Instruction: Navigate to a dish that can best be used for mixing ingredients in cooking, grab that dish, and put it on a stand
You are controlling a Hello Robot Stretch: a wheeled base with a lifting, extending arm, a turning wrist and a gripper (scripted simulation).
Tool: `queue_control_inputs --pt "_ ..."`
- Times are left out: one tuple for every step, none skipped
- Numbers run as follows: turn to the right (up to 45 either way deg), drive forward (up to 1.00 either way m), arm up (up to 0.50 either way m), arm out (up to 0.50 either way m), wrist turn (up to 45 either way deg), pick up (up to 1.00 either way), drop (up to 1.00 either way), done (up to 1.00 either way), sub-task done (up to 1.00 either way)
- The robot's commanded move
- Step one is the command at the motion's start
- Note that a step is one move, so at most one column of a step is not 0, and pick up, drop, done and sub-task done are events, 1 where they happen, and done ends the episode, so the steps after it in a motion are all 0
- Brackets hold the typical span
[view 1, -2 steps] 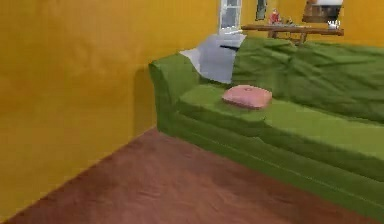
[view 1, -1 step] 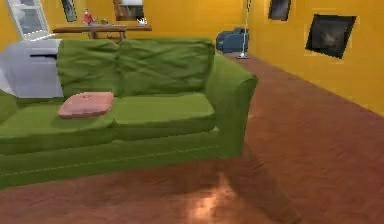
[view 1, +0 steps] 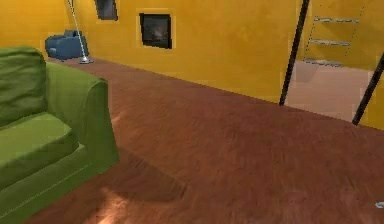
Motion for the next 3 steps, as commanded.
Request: queue_control_inputs --pt "9.0 0.0 0.0 0.0 0.0 0.0 0.0 0.0 0.0" --pt "45.0 0.0 0.0 0.0 0.0 0.0 0.0 0.0 0.0" --pt "45.0 0.0 0.0 0.0 0.0 0.0 0.0 0.0 0.0"
